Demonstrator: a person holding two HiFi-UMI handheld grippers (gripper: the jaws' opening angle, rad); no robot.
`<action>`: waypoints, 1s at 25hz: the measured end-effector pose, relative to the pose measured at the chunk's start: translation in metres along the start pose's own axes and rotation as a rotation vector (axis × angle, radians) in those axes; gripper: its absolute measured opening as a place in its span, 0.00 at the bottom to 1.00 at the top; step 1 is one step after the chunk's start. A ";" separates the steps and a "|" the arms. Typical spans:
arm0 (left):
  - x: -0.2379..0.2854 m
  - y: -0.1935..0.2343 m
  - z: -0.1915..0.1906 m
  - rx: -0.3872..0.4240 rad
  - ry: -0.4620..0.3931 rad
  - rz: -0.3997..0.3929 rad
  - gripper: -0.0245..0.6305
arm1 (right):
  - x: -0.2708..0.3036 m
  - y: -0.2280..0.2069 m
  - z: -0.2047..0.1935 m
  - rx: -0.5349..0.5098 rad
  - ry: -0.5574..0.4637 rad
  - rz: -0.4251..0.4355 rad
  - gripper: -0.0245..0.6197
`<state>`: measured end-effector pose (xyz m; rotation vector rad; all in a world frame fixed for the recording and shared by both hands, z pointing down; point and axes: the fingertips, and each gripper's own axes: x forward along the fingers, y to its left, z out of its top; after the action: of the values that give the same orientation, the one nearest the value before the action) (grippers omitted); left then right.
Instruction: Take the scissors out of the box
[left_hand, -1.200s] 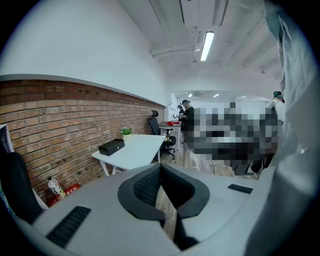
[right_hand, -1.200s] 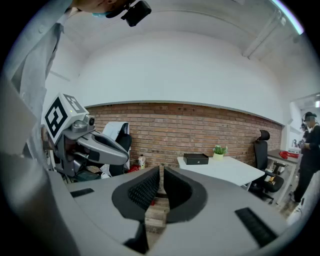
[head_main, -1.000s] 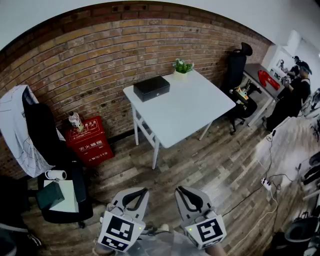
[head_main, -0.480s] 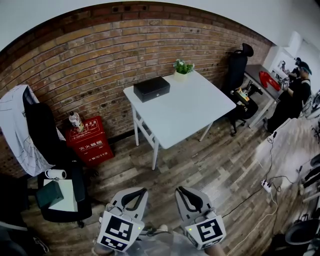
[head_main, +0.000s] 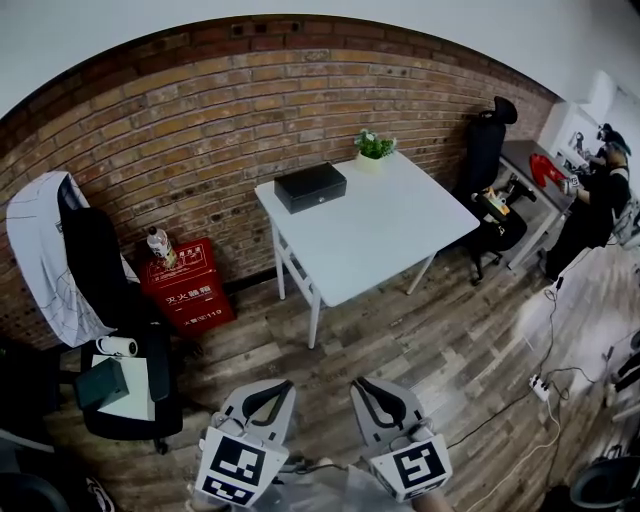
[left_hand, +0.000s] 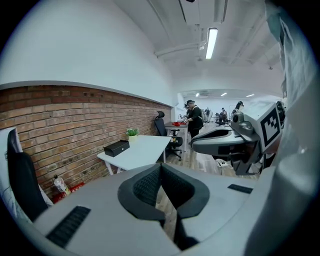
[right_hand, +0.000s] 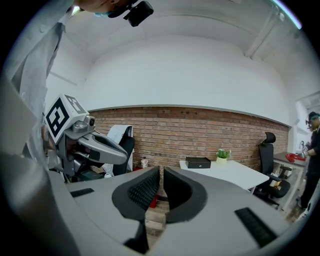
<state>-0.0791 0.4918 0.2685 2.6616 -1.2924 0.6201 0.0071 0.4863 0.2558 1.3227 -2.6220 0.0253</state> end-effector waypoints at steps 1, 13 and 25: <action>0.000 -0.002 0.002 0.001 -0.002 0.008 0.06 | -0.002 -0.003 -0.001 0.000 0.018 0.000 0.12; 0.012 -0.040 0.016 -0.016 -0.029 0.081 0.06 | -0.044 -0.022 -0.001 -0.027 -0.091 0.089 0.12; 0.018 -0.066 0.021 0.017 -0.024 0.093 0.06 | -0.079 -0.034 -0.017 -0.056 -0.061 0.079 0.12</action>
<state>-0.0120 0.5144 0.2610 2.6429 -1.4300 0.6150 0.0833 0.5309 0.2552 1.2204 -2.7034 -0.0773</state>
